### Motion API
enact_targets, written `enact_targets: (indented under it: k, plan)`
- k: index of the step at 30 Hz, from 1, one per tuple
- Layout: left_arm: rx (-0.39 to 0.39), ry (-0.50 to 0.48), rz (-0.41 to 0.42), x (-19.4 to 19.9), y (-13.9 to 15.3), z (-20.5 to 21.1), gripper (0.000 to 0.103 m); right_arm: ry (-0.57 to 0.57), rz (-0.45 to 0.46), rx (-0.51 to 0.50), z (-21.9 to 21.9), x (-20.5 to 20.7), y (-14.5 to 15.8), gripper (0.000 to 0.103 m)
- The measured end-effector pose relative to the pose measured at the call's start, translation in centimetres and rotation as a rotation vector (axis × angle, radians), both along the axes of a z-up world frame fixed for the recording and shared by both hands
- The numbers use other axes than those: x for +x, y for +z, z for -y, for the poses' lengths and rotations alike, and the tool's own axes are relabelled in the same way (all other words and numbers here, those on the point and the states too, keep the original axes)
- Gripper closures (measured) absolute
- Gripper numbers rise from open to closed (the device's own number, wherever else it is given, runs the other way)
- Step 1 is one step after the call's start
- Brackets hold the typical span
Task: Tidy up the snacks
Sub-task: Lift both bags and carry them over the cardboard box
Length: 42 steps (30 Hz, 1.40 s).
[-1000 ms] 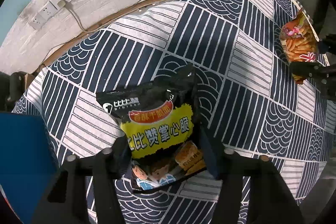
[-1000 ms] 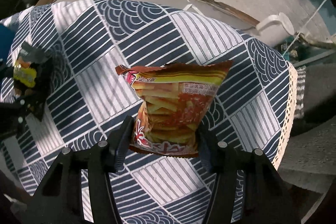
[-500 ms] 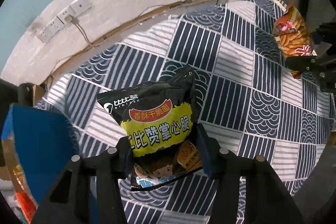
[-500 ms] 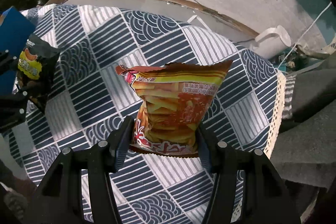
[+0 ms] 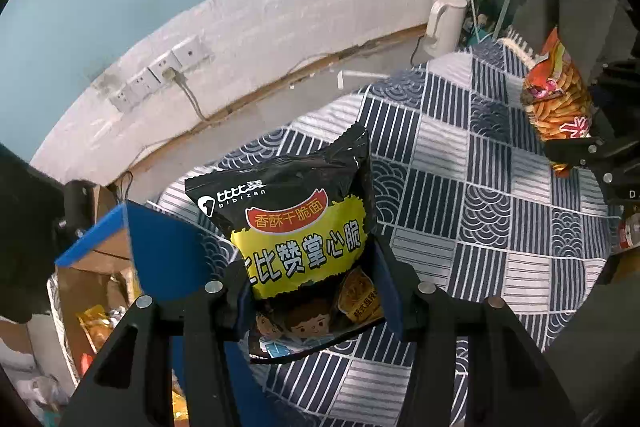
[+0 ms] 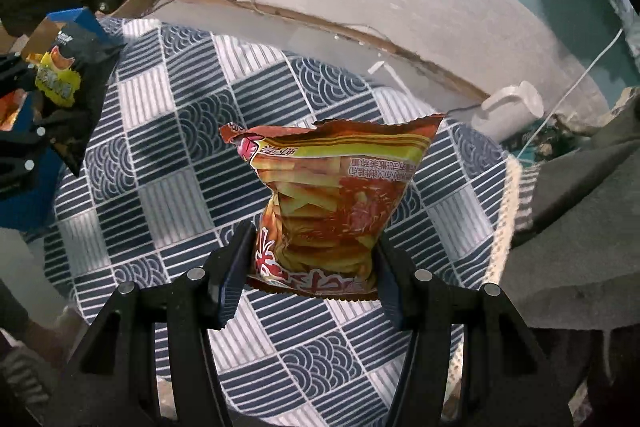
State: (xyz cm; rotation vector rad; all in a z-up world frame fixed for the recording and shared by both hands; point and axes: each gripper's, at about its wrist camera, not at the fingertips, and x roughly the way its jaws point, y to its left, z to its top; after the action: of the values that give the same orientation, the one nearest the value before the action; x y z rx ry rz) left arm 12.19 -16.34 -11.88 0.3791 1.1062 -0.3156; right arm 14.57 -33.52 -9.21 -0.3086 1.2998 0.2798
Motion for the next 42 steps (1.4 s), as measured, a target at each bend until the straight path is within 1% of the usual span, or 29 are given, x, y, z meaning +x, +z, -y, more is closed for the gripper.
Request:
enact_targets:
  k: [2,7,14,19,24,32,36,42]
  plan:
    - [0.007,-0.012,0.030,-0.6,1.0,-0.2,0.051,-0.005,0.021,0.018,-0.5,-0.2,1.3,0.047]
    - [0.012,-0.024,0.070,-2.1,3.0,-1.3,0.051,0.017,0.062,0.037,-1.8,-0.8,3.5,0.047]
    - [0.007,-0.010,0.115,-3.9,5.1,-3.8,0.051,0.057,0.099,0.026,-4.2,-1.5,5.0,0.047]
    - [-0.007,0.006,0.132,-4.7,6.1,-5.6,0.051,0.095,0.107,0.055,-6.8,-1.7,6.1,0.047]
    - [0.001,0.029,0.165,-5.2,6.9,-7.7,0.051,0.137,0.108,0.088,-9.5,-1.7,6.8,0.047]
    - [-0.007,0.096,0.162,-5.6,6.7,-12.6,0.051,0.230,0.097,0.111,-15.6,-1.3,7.0,0.047]
    - [0.012,0.129,0.167,-6.0,6.4,-15.2,0.051,0.266,0.084,0.126,-18.4,-1.0,6.9,0.047]
    - [0.001,0.211,0.129,-5.7,4.9,-20.1,0.051,0.328,0.040,0.136,-23.2,-0.4,5.6,0.047]
